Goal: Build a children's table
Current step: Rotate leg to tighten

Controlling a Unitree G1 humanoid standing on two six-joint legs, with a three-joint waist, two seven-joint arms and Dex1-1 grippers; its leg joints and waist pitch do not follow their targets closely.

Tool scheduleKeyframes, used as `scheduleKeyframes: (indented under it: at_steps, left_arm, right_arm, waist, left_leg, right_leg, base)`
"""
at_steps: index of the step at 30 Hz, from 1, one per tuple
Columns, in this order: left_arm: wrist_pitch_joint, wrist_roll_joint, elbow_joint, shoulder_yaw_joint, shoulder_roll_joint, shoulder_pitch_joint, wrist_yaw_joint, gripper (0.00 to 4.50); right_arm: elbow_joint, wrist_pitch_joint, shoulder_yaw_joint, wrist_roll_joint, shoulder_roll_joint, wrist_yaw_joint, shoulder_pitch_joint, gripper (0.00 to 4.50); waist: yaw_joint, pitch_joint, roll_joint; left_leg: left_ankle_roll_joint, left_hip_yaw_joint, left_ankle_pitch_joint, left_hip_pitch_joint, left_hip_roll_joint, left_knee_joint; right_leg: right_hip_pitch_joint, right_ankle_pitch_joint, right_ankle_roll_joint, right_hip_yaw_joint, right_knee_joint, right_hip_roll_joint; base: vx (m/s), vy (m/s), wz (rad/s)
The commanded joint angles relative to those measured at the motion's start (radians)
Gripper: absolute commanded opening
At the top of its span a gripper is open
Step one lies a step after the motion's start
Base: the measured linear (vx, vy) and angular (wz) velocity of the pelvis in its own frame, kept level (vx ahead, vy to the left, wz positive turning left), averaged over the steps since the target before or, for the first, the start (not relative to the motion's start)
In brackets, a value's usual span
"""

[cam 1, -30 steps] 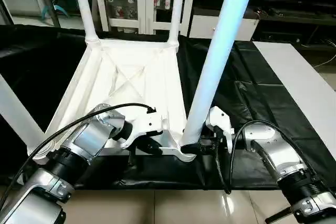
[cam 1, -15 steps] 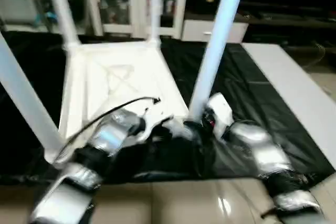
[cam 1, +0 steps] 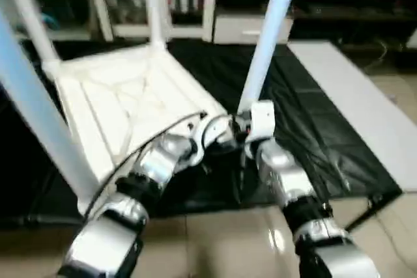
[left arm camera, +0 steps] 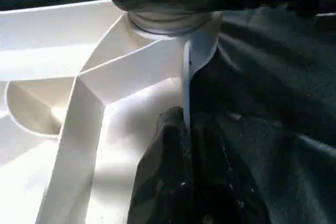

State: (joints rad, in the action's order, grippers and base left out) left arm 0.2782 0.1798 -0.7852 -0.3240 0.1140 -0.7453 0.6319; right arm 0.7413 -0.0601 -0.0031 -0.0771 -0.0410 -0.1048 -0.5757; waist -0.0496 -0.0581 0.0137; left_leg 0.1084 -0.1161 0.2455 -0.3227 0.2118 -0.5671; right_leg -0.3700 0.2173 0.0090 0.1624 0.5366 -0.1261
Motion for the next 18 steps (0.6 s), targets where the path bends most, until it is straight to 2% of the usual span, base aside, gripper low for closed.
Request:
scheduleKeyframes:
  at_steps: [1,2,3,4,5,6,7,8,9,11,13,14,15,16,17,18]
  left_arm:
    - [-0.002,0.035,-0.042,-0.013,0.017,0.013,-0.039,0.0]
    - [-0.012,0.035,-0.055,-0.015,0.018,0.011,-0.038,0.0]
    - [-0.02,0.037,-0.06,-0.019,0.02,0.011,-0.03,0.0]
    - [-0.033,0.039,-0.064,-0.031,0.027,0.016,-0.005,0.0]
    - [-0.044,0.041,-0.068,-0.04,0.033,0.022,0.024,0.0]
    - [-0.054,0.045,-0.065,-0.049,0.039,0.029,0.048,0.0]
    - [-0.061,0.046,-0.064,-0.054,0.042,0.033,0.061,0.0]
    - [-0.058,0.046,-0.049,-0.069,0.055,0.047,0.104,0.0]
    - [-0.057,0.045,-0.038,-0.08,0.064,0.056,0.133,0.0]
    - [-0.096,0.041,0.009,-0.129,0.112,0.094,0.276,0.0]
    - [-0.096,0.043,0.025,-0.141,0.137,0.107,0.314,0.0]
    - [-0.103,0.048,0.033,-0.15,0.157,0.115,0.334,0.0]
    - [-0.148,0.041,0.047,-0.164,0.181,0.124,0.39,0.0]
    - [-0.15,0.032,0.063,-0.168,0.199,0.133,0.43,0.0]
    - [-0.18,0.029,0.074,-0.173,0.214,0.138,0.457,0.0]
    - [-0.235,0.02,0.086,-0.179,0.229,0.145,0.496,0.0]
  right_arm:
    - [-0.028,0.009,0.026,-0.008,-0.009,-0.045,0.027,2.72]
    - [-0.032,0.02,0.029,-0.007,-0.007,-0.038,0.027,2.81]
    - [-0.044,0.024,0.035,-0.006,-0.003,-0.043,0.032,2.81]
    - [-0.091,0.026,0.055,-0.005,0.011,-0.073,0.05,3.1]
    - [-0.142,0.029,0.076,-0.001,0.027,-0.118,0.071,3.1]
    - [-0.18,0.029,0.091,0.003,0.039,-0.154,0.088,3.18]
    - [-0.199,0.03,0.099,0.006,0.046,-0.174,0.097,3.18]
    - [-0.277,0.002,0.124,-0.011,0.076,-0.253,0.134,3.18]
    - [-0.325,-0.018,0.136,-0.028,0.094,-0.298,0.157,3.18]
    - [-0.527,-0.101,0.161,-0.126,0.177,-0.454,0.257,3.18]
    - [-0.62,-0.122,0.176,-0.167,0.235,-0.525,0.311,3.18]
    - [-0.685,-0.137,0.186,-0.198,0.28,-0.575,0.35,3.18]
    - [-0.743,-0.155,0.19,-0.229,0.326,-0.62,0.388,3.18]
    - [-0.785,-0.169,0.185,-0.251,0.363,-0.657,0.42,3.18]
    - [-0.805,-0.176,0.176,-0.262,0.383,-0.676,0.44,3.18]
    - [-0.815,-0.178,0.162,-0.27,0.399,-0.691,0.456,3.18]
  waist:
    - [0.001,0.033,0.018]
    - [-0.002,0.038,0.02]
    - [-0.001,0.042,0.019]
    - [-0.004,0.047,0.008]
    - [-0.008,0.047,0.012]
    - [-0.009,0.046,0.009]
    - [-0.008,0.041,0.012]
    - [-0.007,0.041,0.016]
    - [-0.009,0.04,0.016]
    - [-0.015,0.044,0.017]
    - [-0.02,0.046,0.015]
    - [-0.025,0.05,0.016]
    - [-0.024,0.049,0.019]
    - [-0.029,0.048,0.021]
    - [-0.029,0.05,0.019]
    - [-0.033,0.055,0.024]
  left_leg:
    - [-0.004,-0.021,0.464,0.022,-0.004,0.085]
    - [-0.017,-0.024,0.36,0.01,-0.006,0.083]
    - [-0.02,-0.023,0.312,-0.006,-0.002,0.087]
    - [-0.016,-0.024,0.242,-0.021,0.005,0.094]
    - [-0.018,-0.031,0.196,-0.016,0.011,0.093]
    - [-0.017,-0.033,0.189,-0.016,0.013,0.095]
    - [-0.021,-0.038,0.222,-0.018,0.012,0.099]
    - [-0.024,-0.041,0.278,-0.012,0.011,0.1]
    - [-0.027,-0.04,0.295,-0.011,0.011,0.099]
    - [-0.051,-0.038,0.272,-0.016,0.016,0.102]
    - [-0.055,-0.039,0.238,-0.018,0.02,0.101]
    - [-0.061,-0.044,0.216,-0.009,0.023,0.096]
    - [-0.064,-0.048,0.218,-0.006,0.022,0.093]
    - [-0.061,-0.055,0.253,0.005,0.023,0.09]
    - [-0.052,-0.058,0.259,0.003,0.024,0.091]
    - [-0.053,-0.057,0.238,-0.002,0.023,0.088]
  right_leg:
    - [0.0,0.486,-0.069,-0.055,-0.09,-0.045]
    - [0.009,0.568,-0.069,-0.064,-0.089,-0.051]
    - [0.021,0.558,-0.067,-0.067,-0.082,-0.05]
    - [0.032,0.497,-0.066,-0.071,-0.073,-0.044]
    - [0.023,0.397,-0.088,-0.08,-0.065,-0.04]
    - [0.022,0.357,-0.104,-0.085,-0.058,-0.037]
    - [0.022,0.35,-0.12,-0.087,-0.056,-0.032]
    - [0.017,0.412,-0.112,-0.087,-0.062,-0.029]
    - [0.017,0.432,-0.106,-0.089,-0.064,-0.03]
    - [0.023,0.394,-0.107,-0.098,-0.059,-0.034]
    - [0.025,0.32,-0.119,-0.104,-0.05,-0.03]
    - [0.018,0.257,-0.14,-0.109,-0.043,-0.028]
    - [0.011,0.251,-0.152,-0.112,-0.043,-0.024]
    - [-0.002,0.272,-0.165,-0.121,-0.044,-0.02]
    - [-0.001,0.264,-0.181,-0.127,-0.039,-0.019]
    - [0.006,0.239,-0.181,-0.129,-0.034,-0.017]
  base:
    - [0.064,-0.028,0.21]
    - [0.064,-0.028,0.21]
    - [0.0,0.0,0.0]
    - [0.0,0.0,0.0]
    - [0.0,0.0,0.0]
    - [0.0,0.0,0.0]
    - [0.0,0.0,0.0]
    - [0.0,0.0,0.0]
    - [0.0,0.0,0.0]
    - [0.0,0.0,0.0]
    - [0.068,-0.01,0.01]
    - [0.074,-0.013,0.03]
    - [0.083,-0.029,0.15]
    - [0.09,-0.037,0.2]
    - [0.09,-0.037,0.2]
    - [0.099,-0.025,0.1]
